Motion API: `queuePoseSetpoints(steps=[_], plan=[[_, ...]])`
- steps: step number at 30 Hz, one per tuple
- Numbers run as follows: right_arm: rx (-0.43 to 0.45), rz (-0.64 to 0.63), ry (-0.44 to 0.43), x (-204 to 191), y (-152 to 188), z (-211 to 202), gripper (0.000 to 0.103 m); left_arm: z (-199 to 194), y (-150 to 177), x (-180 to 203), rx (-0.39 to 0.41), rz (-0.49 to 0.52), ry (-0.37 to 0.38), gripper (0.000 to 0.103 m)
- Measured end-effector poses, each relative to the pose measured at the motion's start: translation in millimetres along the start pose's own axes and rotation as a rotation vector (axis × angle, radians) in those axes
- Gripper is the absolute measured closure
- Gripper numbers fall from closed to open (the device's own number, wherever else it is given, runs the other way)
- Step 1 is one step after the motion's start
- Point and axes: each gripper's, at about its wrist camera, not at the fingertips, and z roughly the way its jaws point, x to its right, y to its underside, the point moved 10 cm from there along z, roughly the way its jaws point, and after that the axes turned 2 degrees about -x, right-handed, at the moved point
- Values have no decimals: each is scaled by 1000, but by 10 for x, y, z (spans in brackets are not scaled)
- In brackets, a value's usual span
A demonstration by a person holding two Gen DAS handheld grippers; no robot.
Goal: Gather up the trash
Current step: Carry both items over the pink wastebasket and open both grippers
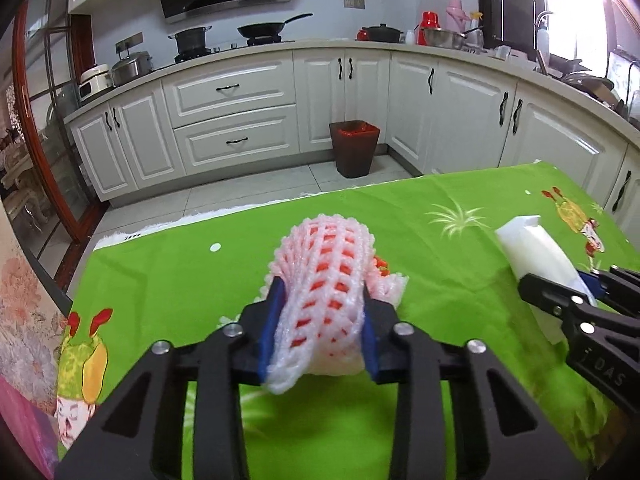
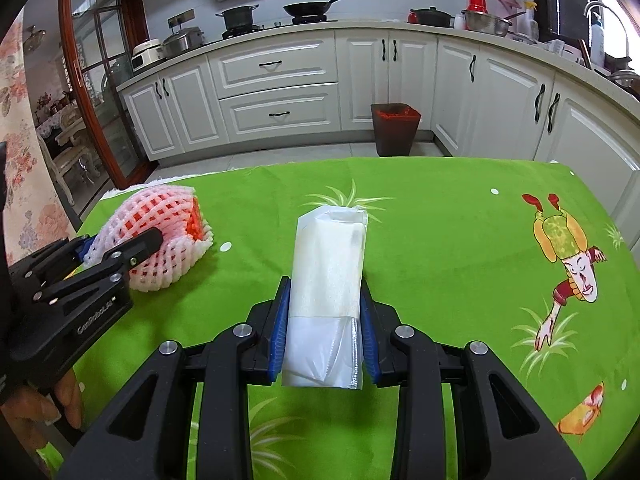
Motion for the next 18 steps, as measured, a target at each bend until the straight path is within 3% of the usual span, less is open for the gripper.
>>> queuePoseSetpoints(steps=[8, 18], plan=[[16, -26, -18, -74, 110, -230, 72, -537, 179, -61, 67, -94, -41, 74], [32, -96, -76, -236, 489, -736, 72, -1344, 699, -92, 93, -185, -77, 74]])
